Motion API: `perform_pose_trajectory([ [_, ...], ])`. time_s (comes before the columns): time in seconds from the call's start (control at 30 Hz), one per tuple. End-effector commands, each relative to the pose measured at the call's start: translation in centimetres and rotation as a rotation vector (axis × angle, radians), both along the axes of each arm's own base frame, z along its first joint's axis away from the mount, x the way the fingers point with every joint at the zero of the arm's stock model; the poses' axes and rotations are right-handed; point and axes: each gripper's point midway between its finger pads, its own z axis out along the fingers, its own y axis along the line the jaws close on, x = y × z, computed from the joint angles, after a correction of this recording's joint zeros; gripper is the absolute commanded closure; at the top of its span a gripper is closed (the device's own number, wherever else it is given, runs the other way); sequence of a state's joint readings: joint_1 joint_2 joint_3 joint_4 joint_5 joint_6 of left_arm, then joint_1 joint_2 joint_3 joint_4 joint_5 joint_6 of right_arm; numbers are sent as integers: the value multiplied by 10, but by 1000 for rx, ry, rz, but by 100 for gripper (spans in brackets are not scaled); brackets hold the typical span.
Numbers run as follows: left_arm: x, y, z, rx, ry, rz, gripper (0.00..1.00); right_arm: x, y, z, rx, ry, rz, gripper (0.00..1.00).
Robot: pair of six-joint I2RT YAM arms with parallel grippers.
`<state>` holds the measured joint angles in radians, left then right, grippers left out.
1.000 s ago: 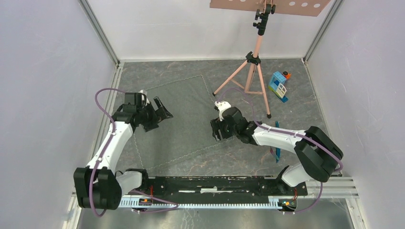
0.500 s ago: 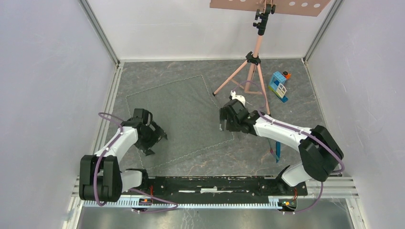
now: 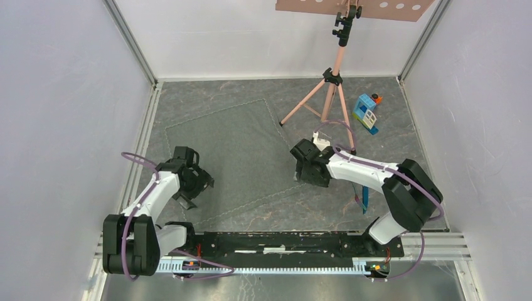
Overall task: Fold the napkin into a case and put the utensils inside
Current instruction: Pick up the flattened napkin from the center of the board.
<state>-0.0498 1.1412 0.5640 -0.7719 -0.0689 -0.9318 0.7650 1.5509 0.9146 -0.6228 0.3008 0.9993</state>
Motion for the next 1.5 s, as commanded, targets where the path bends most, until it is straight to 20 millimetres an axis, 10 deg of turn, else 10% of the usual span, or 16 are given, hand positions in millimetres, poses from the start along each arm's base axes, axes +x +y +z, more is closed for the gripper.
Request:
perform_pose_trajectory([
  [0.0,27,-2,33,-1,-146,-82,0,-1,-5,-9,-38,17,-74,26],
  [0.37,49,-15,100,-26,-455,-234,0,2,2,-20,-49,40,-125,33],
  [0.63,36,-26,90,-47,-370,-238,0,-6,-8,-37,-66,44,-138,57],
  [0.87,3,-31,66,32,-207,-148,1,4,-5,-30,-32,-27,-116,99],
  [1.07,-49,-41,35,-8,34,41,31,28,-5,-23,-9,-134,-57,100],
  [1.47,-66,-43,26,65,110,145,40,90,-32,17,-24,-404,65,100],
])
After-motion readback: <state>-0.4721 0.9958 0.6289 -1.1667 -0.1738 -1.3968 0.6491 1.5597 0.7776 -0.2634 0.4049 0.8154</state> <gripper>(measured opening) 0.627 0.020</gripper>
